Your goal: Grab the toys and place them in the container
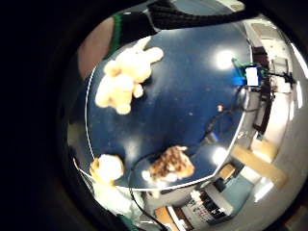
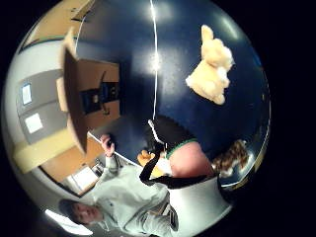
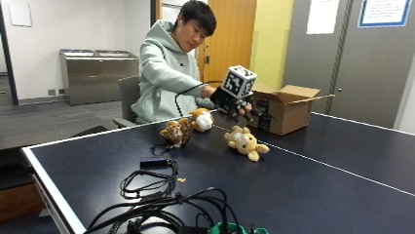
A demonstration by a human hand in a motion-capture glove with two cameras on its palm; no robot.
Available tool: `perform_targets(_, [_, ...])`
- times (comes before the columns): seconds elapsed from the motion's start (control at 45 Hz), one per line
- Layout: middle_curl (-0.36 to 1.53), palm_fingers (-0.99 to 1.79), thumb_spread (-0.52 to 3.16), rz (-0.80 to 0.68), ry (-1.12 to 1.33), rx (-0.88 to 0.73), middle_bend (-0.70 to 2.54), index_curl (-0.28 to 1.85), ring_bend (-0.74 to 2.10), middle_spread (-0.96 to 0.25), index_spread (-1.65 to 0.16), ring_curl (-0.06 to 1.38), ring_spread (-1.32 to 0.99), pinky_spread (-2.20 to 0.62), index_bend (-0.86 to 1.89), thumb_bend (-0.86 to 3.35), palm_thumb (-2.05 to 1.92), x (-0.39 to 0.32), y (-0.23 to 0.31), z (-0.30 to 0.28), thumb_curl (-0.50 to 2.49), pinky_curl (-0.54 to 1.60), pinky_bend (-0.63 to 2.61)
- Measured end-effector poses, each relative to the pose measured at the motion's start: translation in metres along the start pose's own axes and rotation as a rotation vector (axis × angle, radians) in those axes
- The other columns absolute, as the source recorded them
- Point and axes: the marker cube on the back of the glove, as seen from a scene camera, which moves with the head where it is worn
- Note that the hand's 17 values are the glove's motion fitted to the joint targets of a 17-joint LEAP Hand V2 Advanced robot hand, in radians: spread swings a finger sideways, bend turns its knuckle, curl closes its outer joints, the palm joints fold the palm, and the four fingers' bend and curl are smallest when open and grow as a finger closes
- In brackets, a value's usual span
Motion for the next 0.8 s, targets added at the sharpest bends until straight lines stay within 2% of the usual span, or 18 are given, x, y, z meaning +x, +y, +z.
perform_targets(0.044, [0.14, -0.32, 1.31, 0.11, -0.064, -0.033, 0.07, 0.18, 0.17, 0.01, -0.28, 0.15, -0.01, 0.04, 0.11, 0.08, 0.05, 0.005, -0.016, 0.021, 0.25, 0.38, 0.94])
perform_targets(0.089, [0.13, -0.33, 1.3, 0.15, -0.075, -0.08, 0.06, 0.18, 0.16, 0.02, -0.29, 0.16, -0.01, 0.05, 0.12, 0.08, 0.06, 0.007, -0.025, 0.044, 0.26, 0.38, 0.94])
perform_targets(0.178, [0.13, -0.33, 1.27, 0.137, -0.041, -0.152, 0.06, 0.19, 0.16, 0.03, -0.29, 0.16, 0.0, 0.05, 0.12, 0.06, 0.07, -0.013, -0.017, 0.096, 0.27, 0.37, 0.93])
perform_targets(0.222, [0.12, -0.32, 1.26, 0.114, -0.037, -0.125, 0.05, 0.19, 0.18, 0.04, -0.29, 0.16, 0.01, 0.05, 0.12, 0.05, 0.08, -0.021, -0.011, 0.11, 0.28, 0.38, 0.95])
perform_targets(0.267, [0.09, -0.19, 1.27, 0.103, -0.046, -0.075, -0.04, 0.2, 0.3, 0.04, -0.3, 0.2, 0.01, 0.03, 0.14, 0.08, 0.15, -0.023, -0.008, 0.116, 0.29, 0.39, 1.02])
perform_targets(0.334, [0.05, 0.2, 1.31, 0.101, -0.05, -0.048, -0.03, 0.23, 0.61, 0.04, -0.31, 0.27, -0.02, -0.09, 0.21, 0.15, 0.28, -0.024, -0.005, 0.119, 0.33, 0.4, 1.1])
perform_targets(0.423, [0.03, 0.57, 1.34, 0.095, -0.007, -0.072, 0.07, 0.22, 0.99, 0.0, -0.31, 0.35, -0.15, -0.25, 0.17, 0.2, 0.38, -0.027, 0.001, 0.118, 0.36, 0.37, 1.13])
perform_targets(0.489, [0.02, 0.68, 1.34, 0.085, 0.043, -0.106, 0.12, 0.24, 1.13, -0.03, -0.31, 0.42, -0.21, -0.31, 0.18, 0.22, 0.44, -0.029, 0.007, 0.115, 0.38, 0.39, 1.14])
perform_targets(0.556, [0.04, 0.86, 1.29, 0.079, 0.065, -0.169, 0.22, 0.25, 1.18, -0.07, -0.31, 0.45, -0.26, -0.34, 0.2, 0.24, 0.52, -0.034, 0.017, 0.111, 0.42, 0.42, 1.2])
perform_targets(0.689, [0.06, 1.05, 1.09, 0.06, 0.028, -0.369, 0.33, 0.28, 1.22, -0.14, -0.32, 0.5, -0.32, -0.38, 0.23, 0.22, 0.61, -0.05, 0.048, 0.095, 0.5, 0.45, 1.2])
perform_targets(0.801, [0.09, 1.1, 0.96, 0.058, -0.015, -0.35, 0.4, 0.33, 1.23, -0.18, -0.33, 0.53, -0.34, -0.39, 0.27, 0.19, 0.64, -0.046, 0.063, 0.054, 0.55, 0.48, 1.19])
